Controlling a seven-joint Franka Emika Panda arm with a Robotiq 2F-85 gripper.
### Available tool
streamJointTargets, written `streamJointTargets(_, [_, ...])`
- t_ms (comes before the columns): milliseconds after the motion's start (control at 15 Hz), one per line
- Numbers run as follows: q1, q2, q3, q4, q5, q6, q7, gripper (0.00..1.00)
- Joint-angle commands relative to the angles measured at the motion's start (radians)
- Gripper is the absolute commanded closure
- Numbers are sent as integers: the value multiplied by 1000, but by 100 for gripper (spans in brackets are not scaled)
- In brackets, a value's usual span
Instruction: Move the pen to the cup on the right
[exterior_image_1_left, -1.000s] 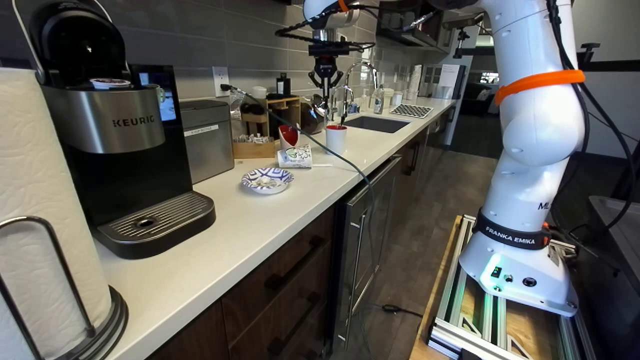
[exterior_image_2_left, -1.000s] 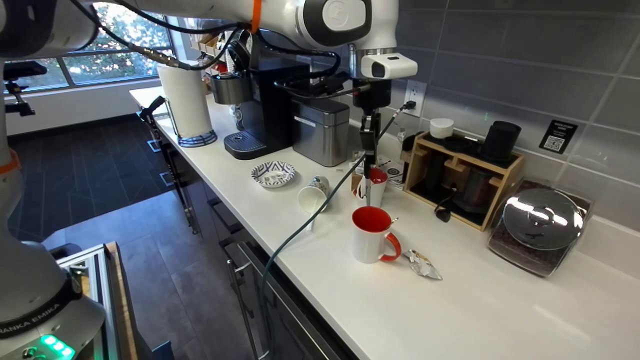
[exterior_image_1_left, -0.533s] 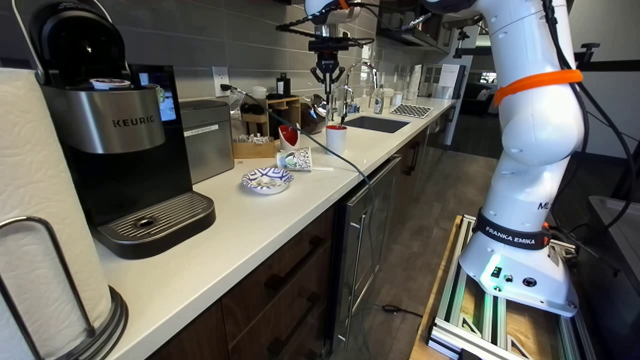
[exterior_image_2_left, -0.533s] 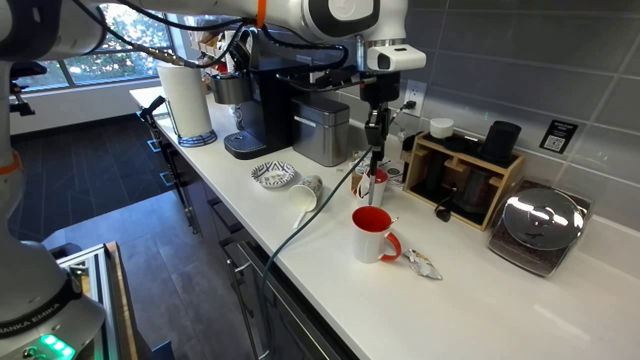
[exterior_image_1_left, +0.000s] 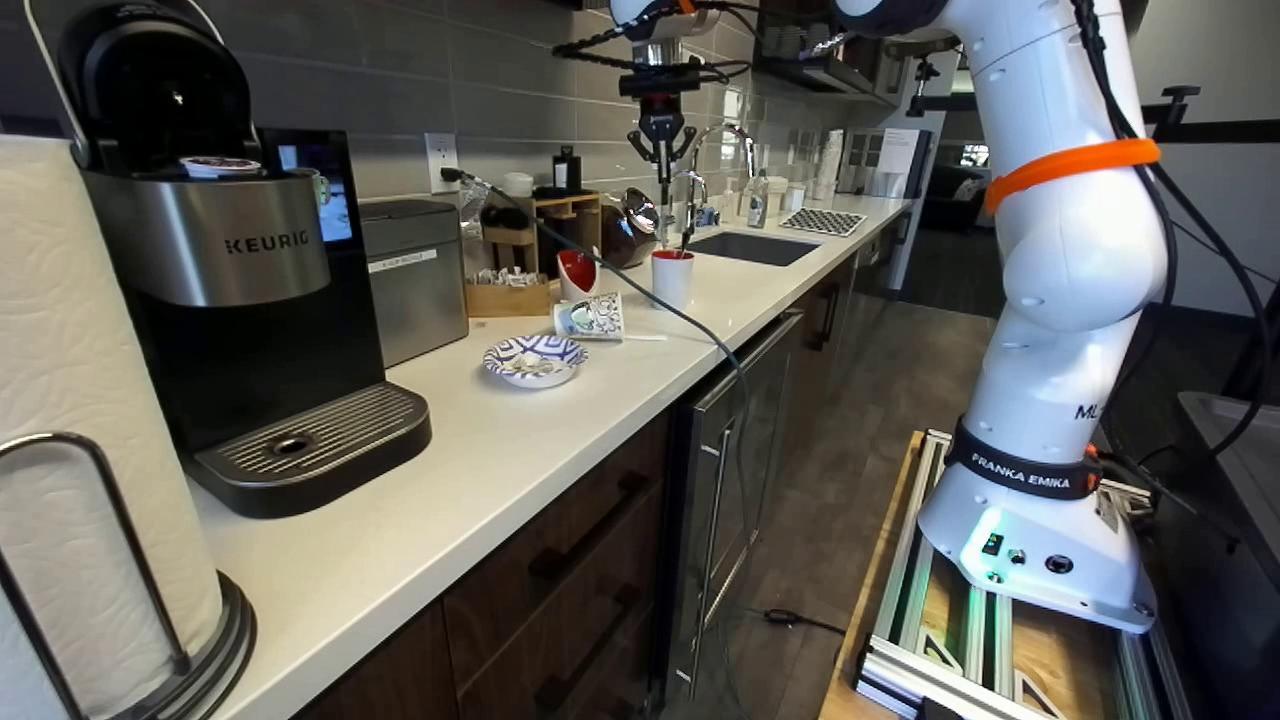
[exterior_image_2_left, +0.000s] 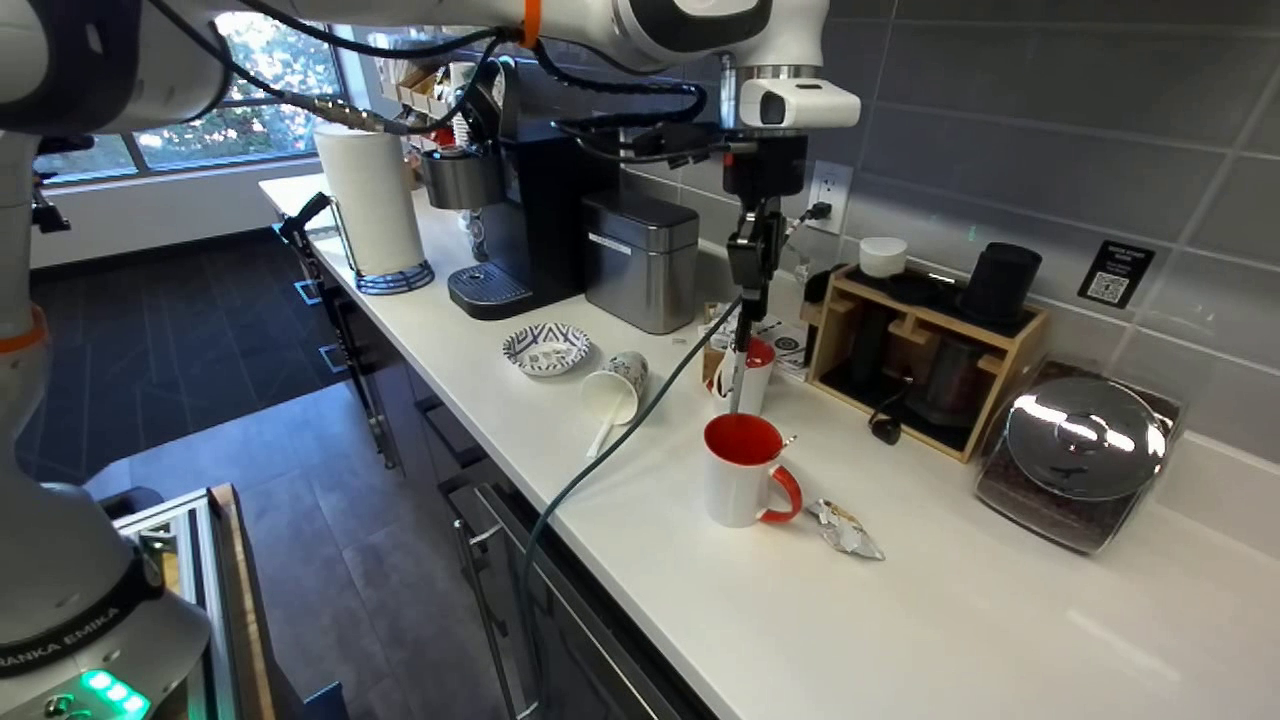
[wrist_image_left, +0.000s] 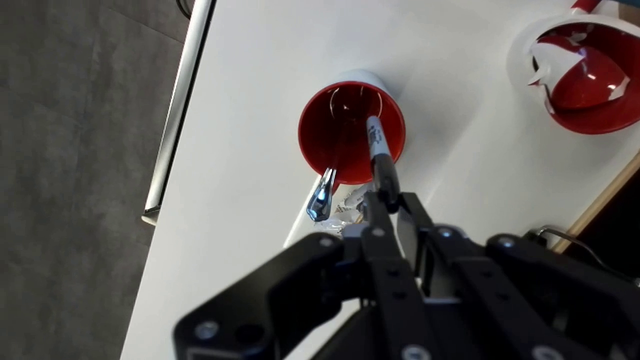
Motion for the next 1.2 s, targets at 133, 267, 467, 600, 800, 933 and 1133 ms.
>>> streamJointTargets(133, [6,73,-15,47,-22,-27,57,94])
streamJointTargets(267, [7,86,-17,55,-23,-31,73,63])
streamJointTargets(467, [9,75,-12,53,-14,-33,71,43])
streamJointTargets(600, [17,40,-6,26,-21,-29,39,27])
streamJointTargets(800, [26,-46,23,-68,-24,16,-132,5])
streamJointTargets(933, [30,-110,38,-153,-20,69,-226,0])
streamJointTargets(1133, [15,-210,53,-299,-5,171,-390,0])
